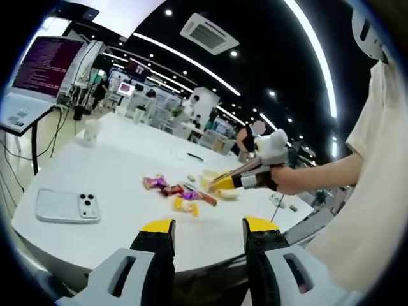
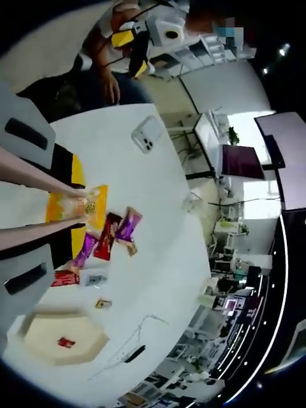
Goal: Place the target food into the container with the food tongs after gripping and lifting it, then release it inside without dropping or visibly crushing the food.
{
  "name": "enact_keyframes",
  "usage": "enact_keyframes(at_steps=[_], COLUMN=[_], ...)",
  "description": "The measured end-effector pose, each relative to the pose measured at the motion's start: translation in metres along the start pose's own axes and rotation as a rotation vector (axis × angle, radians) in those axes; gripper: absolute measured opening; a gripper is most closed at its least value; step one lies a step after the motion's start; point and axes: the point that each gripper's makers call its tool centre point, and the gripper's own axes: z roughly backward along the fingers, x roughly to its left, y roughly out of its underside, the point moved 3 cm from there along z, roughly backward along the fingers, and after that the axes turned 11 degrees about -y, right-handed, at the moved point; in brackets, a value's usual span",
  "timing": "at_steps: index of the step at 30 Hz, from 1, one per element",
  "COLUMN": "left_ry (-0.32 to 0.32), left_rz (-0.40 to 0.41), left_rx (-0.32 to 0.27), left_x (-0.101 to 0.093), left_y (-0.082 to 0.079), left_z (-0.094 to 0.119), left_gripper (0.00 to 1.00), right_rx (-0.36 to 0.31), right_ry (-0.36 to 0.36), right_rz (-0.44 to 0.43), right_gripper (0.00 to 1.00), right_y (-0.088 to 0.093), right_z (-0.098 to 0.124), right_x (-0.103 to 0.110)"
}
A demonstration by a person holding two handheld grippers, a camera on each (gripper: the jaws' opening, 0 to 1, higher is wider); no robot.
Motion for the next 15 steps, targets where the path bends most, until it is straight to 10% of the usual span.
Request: enact_keyframes(at_steps=[15], left_ry=[0.013], left_rz=[-0.009], left_rx=[0.009], left_x=[-0.008], left_y=[0.002], left_z=[-0.002], left_gripper=[0.41], right_rx=[-0.044], right_ry=[0.062], right_rz=[-0.03], right_gripper=[0.2], right_y=[-0.002], right_z=[0.027], right_x=[-0.022])
